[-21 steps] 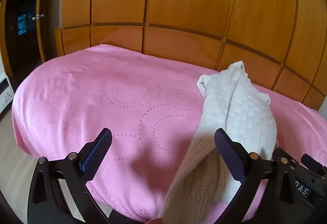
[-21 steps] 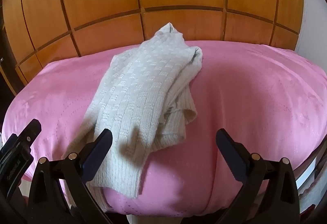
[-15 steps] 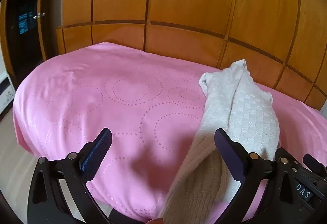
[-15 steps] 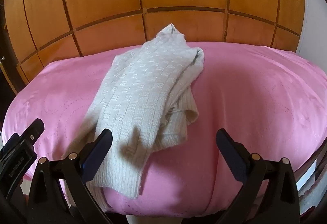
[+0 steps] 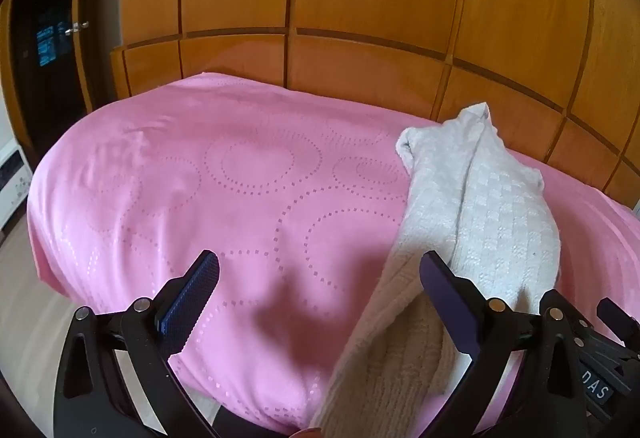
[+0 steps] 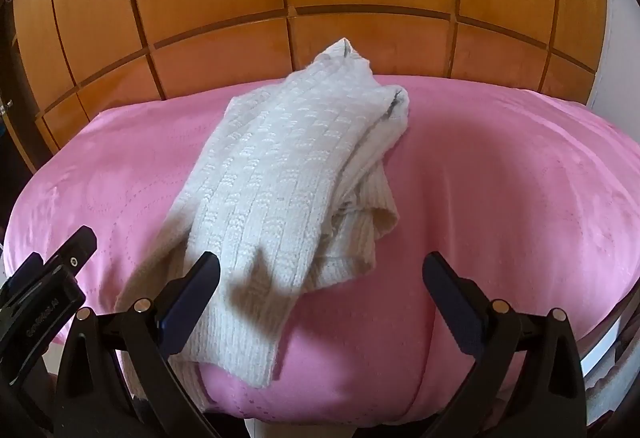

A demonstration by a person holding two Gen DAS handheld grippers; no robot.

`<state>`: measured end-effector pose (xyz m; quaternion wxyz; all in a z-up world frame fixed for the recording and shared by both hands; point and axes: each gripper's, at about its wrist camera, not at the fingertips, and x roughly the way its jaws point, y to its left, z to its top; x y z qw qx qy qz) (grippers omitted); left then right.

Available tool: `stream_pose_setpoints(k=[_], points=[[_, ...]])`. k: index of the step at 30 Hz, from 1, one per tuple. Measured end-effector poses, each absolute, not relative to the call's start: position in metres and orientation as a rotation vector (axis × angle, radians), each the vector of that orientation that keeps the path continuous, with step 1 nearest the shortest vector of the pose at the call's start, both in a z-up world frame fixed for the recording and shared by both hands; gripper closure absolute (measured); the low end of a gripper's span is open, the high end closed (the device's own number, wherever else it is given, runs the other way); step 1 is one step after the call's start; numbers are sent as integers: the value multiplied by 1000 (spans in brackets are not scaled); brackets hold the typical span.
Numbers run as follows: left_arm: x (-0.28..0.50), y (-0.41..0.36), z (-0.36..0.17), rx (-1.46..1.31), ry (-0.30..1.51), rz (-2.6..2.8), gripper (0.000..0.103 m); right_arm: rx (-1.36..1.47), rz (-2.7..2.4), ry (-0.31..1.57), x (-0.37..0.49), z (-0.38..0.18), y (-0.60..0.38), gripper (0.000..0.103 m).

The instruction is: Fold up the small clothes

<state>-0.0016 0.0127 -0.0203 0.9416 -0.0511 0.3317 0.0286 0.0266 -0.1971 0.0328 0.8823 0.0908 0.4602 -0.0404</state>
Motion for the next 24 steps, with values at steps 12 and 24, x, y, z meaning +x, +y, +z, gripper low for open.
stream_pose_setpoints(k=[12, 24], points=[[4, 6, -16, -91, 677, 75, 4, 295, 18, 861, 5, 49, -210, 2], [4, 6, -12, -93, 673, 88, 4, 303, 44, 868, -2, 51, -208, 2]])
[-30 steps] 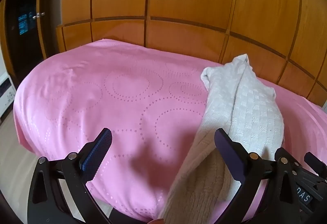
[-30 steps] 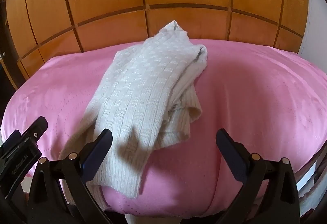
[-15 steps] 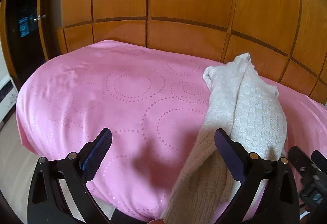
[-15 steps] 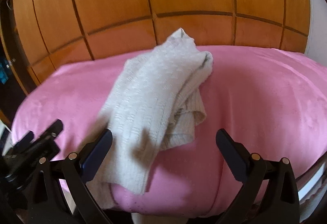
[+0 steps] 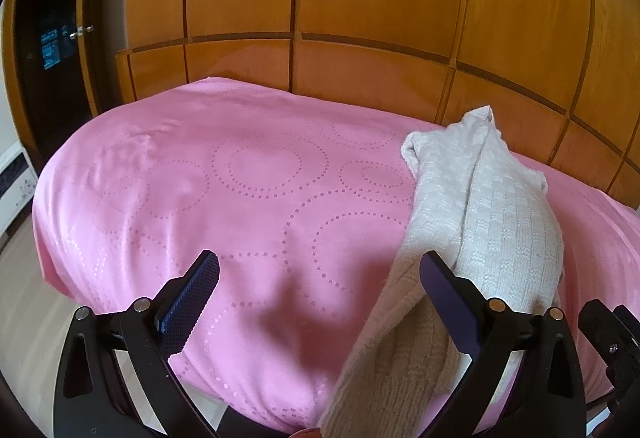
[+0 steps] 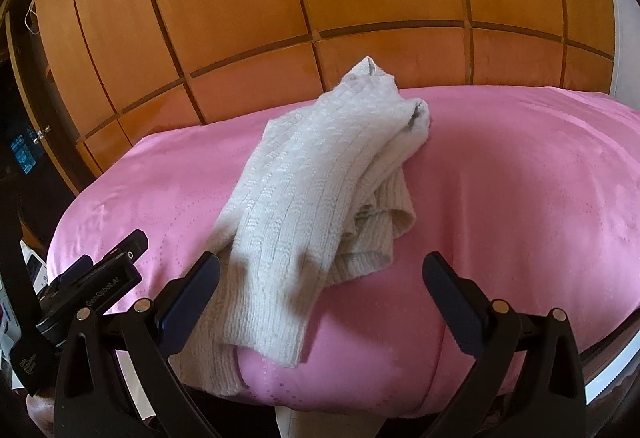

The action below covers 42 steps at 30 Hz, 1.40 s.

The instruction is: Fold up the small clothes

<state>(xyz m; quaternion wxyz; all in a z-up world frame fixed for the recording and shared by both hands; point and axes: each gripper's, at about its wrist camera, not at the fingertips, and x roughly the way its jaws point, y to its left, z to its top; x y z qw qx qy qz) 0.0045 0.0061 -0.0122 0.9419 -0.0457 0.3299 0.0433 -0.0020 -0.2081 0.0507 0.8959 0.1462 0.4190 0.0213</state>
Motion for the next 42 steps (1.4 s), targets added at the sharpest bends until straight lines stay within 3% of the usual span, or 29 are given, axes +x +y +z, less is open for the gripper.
stream_pose_setpoints(k=[42], points=[[12, 7, -18, -88, 709, 87, 4, 371, -11, 919, 10, 36, -230, 2]])
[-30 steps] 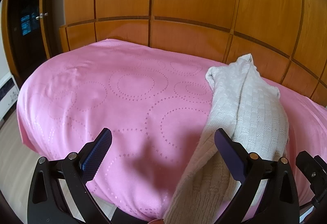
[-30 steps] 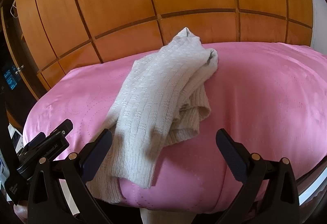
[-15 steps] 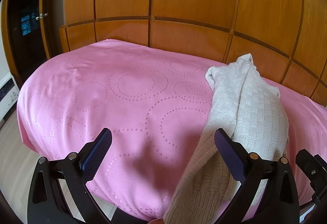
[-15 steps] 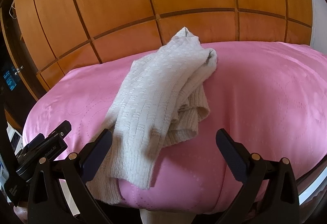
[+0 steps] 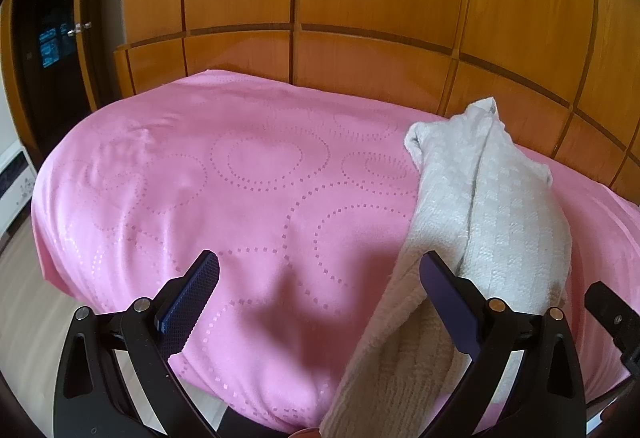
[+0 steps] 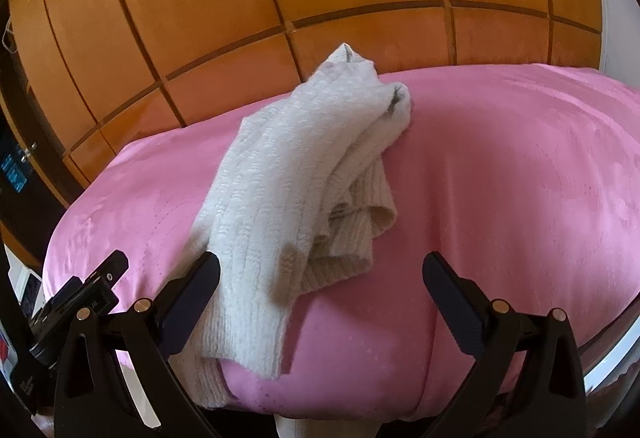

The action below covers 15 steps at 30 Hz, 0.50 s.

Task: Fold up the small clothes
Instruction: 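Grasp the sweater with the right gripper while the left gripper grasps another edge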

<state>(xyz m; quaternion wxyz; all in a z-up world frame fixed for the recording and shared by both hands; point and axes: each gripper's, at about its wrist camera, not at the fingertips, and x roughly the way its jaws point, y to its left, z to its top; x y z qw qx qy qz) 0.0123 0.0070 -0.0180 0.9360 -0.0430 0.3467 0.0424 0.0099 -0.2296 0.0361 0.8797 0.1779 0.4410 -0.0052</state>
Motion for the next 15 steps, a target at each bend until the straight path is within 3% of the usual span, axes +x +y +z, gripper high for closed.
stream_pose_setpoints(k=[5, 9, 14, 15], points=[[24, 12, -25, -79, 758, 37, 4, 408, 60, 974, 21, 25, -236, 3], [34, 28, -34, -79, 805, -25, 4, 413, 181, 1050, 30, 13, -232, 25], [30, 39, -43, -106, 852, -197, 6, 421, 262, 1163, 35, -10, -217, 37], [28, 38, -47, -105, 861, -236, 6, 426, 272, 1187, 37, -16, -215, 44]])
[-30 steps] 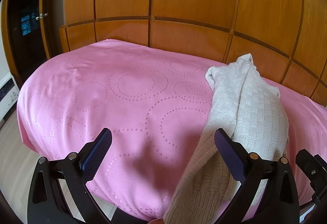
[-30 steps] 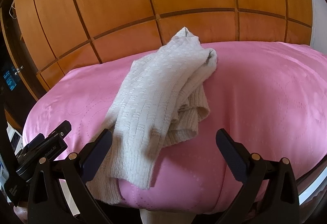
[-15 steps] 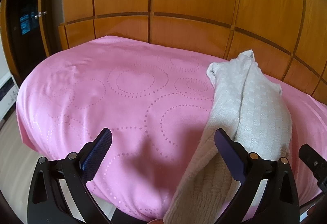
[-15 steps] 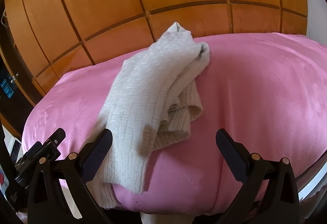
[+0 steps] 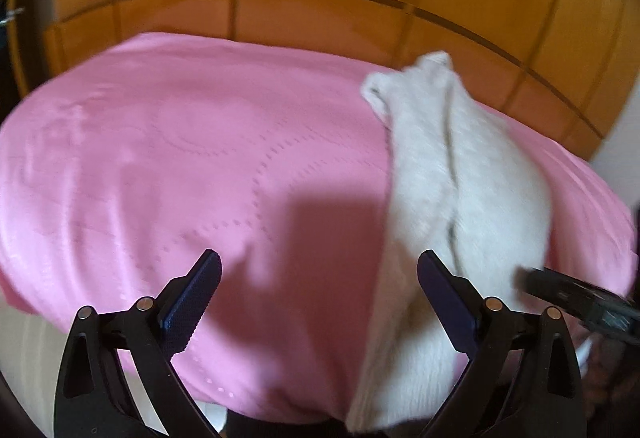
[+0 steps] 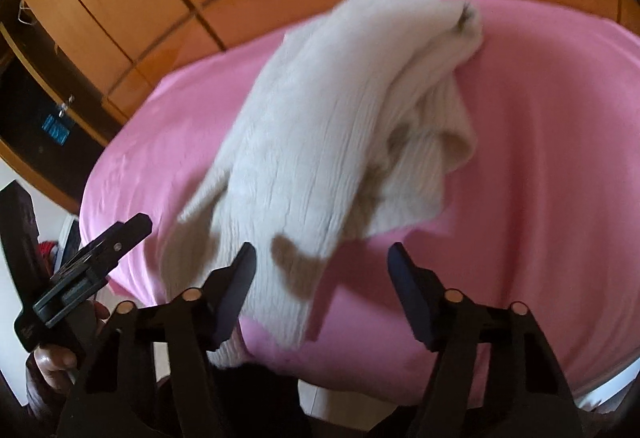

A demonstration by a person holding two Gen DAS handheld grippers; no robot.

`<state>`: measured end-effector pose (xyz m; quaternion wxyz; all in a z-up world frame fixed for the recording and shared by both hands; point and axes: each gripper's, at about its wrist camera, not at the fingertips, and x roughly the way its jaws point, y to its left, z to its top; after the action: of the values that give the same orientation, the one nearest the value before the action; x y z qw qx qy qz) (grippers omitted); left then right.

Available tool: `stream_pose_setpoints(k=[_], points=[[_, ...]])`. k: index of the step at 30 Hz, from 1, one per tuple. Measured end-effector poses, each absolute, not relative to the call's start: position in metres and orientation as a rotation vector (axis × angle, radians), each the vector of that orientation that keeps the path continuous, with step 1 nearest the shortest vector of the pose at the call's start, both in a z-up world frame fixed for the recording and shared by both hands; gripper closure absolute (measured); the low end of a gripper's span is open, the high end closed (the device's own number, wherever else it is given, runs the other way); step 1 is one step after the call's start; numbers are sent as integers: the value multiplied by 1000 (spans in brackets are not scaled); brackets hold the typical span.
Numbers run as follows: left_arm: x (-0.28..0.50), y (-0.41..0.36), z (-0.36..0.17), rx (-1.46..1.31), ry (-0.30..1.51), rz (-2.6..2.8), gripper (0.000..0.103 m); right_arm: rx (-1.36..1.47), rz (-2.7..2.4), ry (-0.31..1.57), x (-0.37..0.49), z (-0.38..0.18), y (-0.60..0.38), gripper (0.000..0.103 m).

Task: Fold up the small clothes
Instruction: 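Grasp the sweater with the right gripper while the left gripper grasps another edge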

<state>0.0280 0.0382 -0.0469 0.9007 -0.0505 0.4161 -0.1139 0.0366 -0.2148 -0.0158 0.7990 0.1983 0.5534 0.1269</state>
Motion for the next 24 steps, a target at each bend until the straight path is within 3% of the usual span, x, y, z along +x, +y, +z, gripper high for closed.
stream_pose_setpoints(k=[1, 2, 4, 7, 10, 13, 18, 24], points=[[27, 36, -51, -99, 875, -263, 10, 427, 278, 1208, 39, -20, -213, 53], [27, 34, -56, -94, 894, -282, 21, 431, 287, 1227, 41, -25, -211, 59], [29, 27, -72, -95, 969, -332, 35, 435, 321, 1236, 45, -27, -207, 86], [30, 18, -81, -87, 993, -354, 47, 403, 365, 1186, 47, -9, -211, 94], [29, 10, -79, -82, 996, -412, 79, 335, 357, 1123, 47, 12, -227, 95], [31, 4, -77, -56, 999, -437, 95, 288, 293, 1046, 47, 35, -258, 95], [44, 18, -65, -125, 971, -388, 97, 208, 8, 892, 57, 71, -337, 96], [78, 61, -27, -210, 864, -270, 98, 237, -363, 857, 95, 63, -452, 97]])
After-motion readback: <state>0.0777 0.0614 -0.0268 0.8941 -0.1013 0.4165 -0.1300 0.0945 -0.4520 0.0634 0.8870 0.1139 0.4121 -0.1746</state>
